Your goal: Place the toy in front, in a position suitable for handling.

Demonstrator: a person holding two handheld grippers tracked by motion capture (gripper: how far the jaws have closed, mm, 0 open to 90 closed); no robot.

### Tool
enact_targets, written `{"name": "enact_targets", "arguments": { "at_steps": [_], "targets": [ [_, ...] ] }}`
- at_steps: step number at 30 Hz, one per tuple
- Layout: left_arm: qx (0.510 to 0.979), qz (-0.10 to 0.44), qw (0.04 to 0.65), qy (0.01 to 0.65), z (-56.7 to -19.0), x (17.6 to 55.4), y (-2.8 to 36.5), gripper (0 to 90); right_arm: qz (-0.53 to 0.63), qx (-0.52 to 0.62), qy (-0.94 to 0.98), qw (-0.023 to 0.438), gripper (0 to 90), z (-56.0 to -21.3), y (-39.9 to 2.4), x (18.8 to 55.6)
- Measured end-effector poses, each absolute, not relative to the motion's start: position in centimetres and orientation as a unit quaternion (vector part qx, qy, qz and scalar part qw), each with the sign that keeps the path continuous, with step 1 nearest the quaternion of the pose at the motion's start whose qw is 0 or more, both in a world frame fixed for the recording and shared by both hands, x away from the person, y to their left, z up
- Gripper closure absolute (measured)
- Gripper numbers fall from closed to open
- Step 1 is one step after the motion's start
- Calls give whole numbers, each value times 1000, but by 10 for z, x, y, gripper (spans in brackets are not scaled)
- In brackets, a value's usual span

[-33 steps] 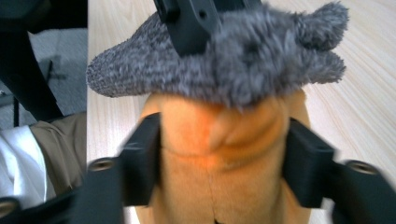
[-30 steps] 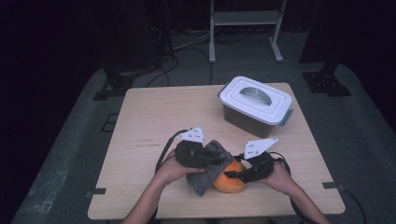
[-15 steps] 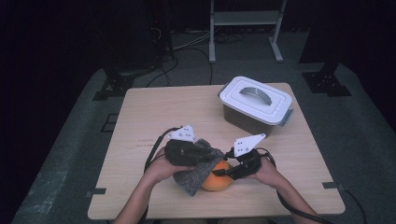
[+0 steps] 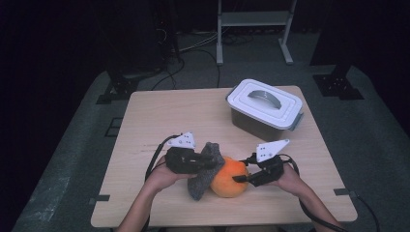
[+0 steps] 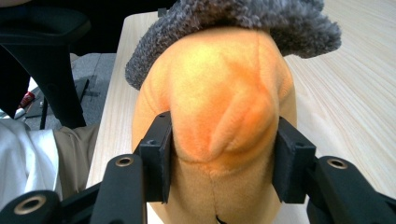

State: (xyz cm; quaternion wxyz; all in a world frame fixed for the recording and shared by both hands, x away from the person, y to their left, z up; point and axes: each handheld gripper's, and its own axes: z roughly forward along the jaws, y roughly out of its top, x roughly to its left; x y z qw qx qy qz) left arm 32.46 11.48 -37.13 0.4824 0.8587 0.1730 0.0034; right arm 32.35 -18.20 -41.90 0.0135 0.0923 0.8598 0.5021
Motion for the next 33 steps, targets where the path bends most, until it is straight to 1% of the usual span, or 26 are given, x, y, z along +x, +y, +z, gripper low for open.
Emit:
{"name": "enact_targets", "arguments": {
  "at_steps": [4, 8, 13, 16, 20, 24, 26, 30, 33],
  "targets": [
    [861, 5, 479, 171, -370, 323, 113, 753, 506, 97, 857, 12, 475, -421, -185, 323],
    [861, 3, 484, 155, -365, 321, 109, 753, 504, 93, 859, 13, 478, -420, -182, 322],
    [866, 10, 480, 137, -353, 323, 97, 752, 498, 72, 864, 15, 486, -419, -170, 316],
    [872, 20, 469, 140, -351, 328, 94, 749, 487, 48, 872, 25, 490, -418, -163, 310],
    [875, 22, 458, 155, -355, 333, 101, 750, 478, 27, 877, 32, 494, -418, -162, 303],
    [874, 2, 458, 162, -364, 332, 109, 752, 470, 14, 882, 34, 491, -417, -166, 301],
    [873, -13, 459, 163, -367, 329, 113, 754, 467, 10, 883, 37, 467, -417, -167, 299],
    [874, -36, 459, 158, -373, 323, 116, 758, 461, 24, 886, 41, 359, -416, -166, 298],
    [874, -53, 460, 147, -374, 319, 117, 758, 456, 29, 889, 43, 327, -416, -165, 294]
  ]
}}
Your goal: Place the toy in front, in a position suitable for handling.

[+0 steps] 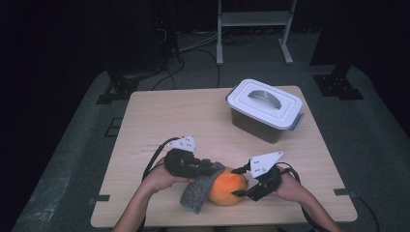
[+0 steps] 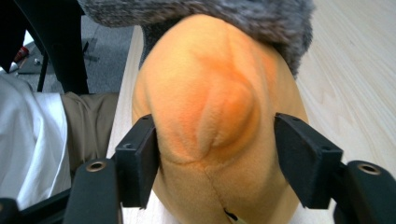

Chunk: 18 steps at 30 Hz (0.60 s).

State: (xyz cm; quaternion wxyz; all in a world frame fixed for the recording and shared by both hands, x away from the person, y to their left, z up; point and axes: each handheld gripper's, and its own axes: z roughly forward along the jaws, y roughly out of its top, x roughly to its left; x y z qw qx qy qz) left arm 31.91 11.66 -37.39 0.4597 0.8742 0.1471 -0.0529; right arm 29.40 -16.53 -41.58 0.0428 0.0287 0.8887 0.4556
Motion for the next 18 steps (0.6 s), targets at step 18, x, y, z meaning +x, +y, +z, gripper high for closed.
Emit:
{"name": "enact_targets", "arguments": {
  "at_steps": [18],
  "targets": [
    [888, -91, 441, 88, -366, 308, 87, 758, 418, -2, 907, 45, 470, -417, -164, 283]
  ]
}}
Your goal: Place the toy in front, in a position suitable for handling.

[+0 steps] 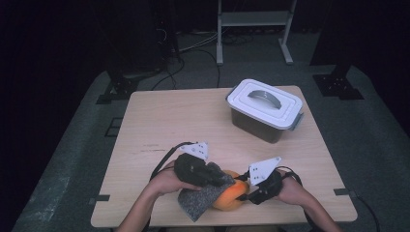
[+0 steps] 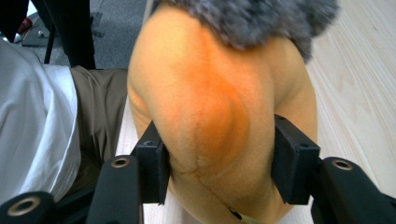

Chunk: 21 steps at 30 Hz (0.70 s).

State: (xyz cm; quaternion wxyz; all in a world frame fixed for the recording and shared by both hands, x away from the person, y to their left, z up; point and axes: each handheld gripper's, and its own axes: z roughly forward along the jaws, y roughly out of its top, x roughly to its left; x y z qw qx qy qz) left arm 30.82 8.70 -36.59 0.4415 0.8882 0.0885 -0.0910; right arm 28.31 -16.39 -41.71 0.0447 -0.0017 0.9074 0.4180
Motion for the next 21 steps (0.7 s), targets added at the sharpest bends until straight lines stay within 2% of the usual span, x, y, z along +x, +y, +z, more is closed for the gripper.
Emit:
{"name": "enact_targets", "arguments": {
  "at_steps": [5, 8, 21],
  "targets": [
    [901, -73, 422, 68, -358, 309, 66, 756, 420, -20, 906, 50, 473, -416, -154, 279],
    [904, -67, 417, 72, -359, 312, 66, 756, 422, -12, 905, 48, 472, -417, -156, 280],
    [882, -61, 447, 140, -377, 326, 115, 757, 443, 17, 895, 36, 472, -419, -171, 293]
  ]
}}
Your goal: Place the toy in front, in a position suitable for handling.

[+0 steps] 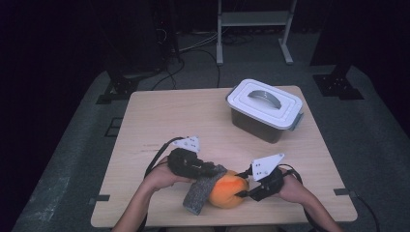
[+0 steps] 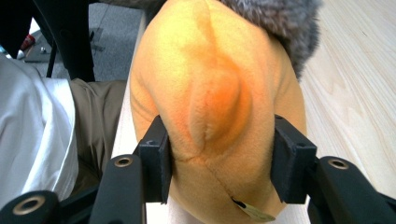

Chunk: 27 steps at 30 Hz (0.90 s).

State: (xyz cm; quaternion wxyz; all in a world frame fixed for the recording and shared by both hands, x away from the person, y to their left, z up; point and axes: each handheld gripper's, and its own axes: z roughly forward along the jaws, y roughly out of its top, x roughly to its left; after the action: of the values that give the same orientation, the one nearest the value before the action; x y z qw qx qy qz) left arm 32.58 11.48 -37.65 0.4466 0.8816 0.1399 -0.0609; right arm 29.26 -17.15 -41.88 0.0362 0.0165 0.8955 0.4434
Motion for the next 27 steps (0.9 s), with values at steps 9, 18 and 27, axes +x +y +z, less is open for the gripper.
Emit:
{"name": "enact_targets", "arguments": {
  "at_steps": [9, 18, 27],
  "targets": [
    [868, -54, 463, 173, -394, 323, 134, 755, 451, 51, 890, 29, 473, -420, -186, 302],
    [856, -56, 481, 178, -398, 323, 133, 756, 460, 106, 882, 8, 371, -421, -195, 310],
    [842, -41, 514, 155, -372, 321, 131, 757, 463, 125, 877, 3, 410, -423, -193, 314]
  ]
}}
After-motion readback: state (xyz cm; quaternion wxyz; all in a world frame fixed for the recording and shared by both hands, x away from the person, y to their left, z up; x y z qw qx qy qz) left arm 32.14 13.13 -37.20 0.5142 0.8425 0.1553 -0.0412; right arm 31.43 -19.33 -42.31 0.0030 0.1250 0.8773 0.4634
